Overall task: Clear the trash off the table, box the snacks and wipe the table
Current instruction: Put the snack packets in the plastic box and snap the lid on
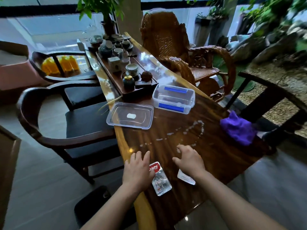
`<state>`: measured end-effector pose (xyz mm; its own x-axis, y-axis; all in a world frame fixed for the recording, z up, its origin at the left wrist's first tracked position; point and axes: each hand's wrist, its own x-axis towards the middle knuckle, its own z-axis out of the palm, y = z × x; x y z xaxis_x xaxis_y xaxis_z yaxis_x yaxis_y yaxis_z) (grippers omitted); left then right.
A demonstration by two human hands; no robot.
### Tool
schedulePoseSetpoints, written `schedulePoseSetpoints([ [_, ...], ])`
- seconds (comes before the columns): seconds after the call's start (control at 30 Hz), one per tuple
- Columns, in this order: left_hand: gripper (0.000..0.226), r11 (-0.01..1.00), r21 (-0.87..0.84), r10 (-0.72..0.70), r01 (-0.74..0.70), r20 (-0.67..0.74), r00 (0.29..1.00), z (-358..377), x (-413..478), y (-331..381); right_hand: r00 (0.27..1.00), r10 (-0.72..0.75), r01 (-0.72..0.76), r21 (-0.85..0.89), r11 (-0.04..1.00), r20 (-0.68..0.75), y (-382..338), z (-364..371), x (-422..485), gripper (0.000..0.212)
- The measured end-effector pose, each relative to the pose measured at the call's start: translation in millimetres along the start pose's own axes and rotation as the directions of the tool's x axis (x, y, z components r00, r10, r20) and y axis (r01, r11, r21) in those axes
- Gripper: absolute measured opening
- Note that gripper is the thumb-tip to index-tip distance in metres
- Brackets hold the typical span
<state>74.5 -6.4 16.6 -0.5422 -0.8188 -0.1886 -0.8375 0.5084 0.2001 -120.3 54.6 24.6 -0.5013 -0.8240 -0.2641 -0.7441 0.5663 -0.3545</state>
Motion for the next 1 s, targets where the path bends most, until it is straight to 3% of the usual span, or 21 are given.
schedulePoseSetpoints([
  [0.4,0.069,0.989,-0.084,-0.12,0.119,0.0,0.993,-10.6,117.3,59.8,0.988,0.153,-0.14,0.26,0.955,-0.031,50.5,-59.0,166.5,0.053],
  [0.63,0.069,0.948,-0.154,-0.278,0.278,0.021,0.96,-6.1,205.2,108.7,0.954,0.299,-0.253,0.509,0.823,-0.009,73.6,-85.2,293.4,0.049],
  [0.73,0.067,0.903,-0.273,-0.329,0.331,0.052,0.943,-7.6,236.5,128.3,0.931,0.36,-0.318,0.604,0.731,0.055,82.9,-79.9,326.6,0.053],
  [0.8,0.065,0.84,-0.392,-0.369,0.375,0.092,0.925,-11.5,255.8,141.3,0.914,0.38,-0.369,0.674,0.64,0.14,92.3,-65.7,347.5,0.051],
  [0.87,0.064,0.735,-0.535,-0.423,0.417,0.12,0.898,-14.2,276.6,150.5,0.919,0.354,-0.37,0.692,0.62,0.174,113.6,-34.3,383.0,0.048],
  [1.0,0.063,0.412,-0.779,-0.519,0.472,0.226,0.824,-15.1,313.2,158.0,0.915,0.35,-0.385,0.701,0.6,0.202,108.1,-44.9,378.3,0.037],
])
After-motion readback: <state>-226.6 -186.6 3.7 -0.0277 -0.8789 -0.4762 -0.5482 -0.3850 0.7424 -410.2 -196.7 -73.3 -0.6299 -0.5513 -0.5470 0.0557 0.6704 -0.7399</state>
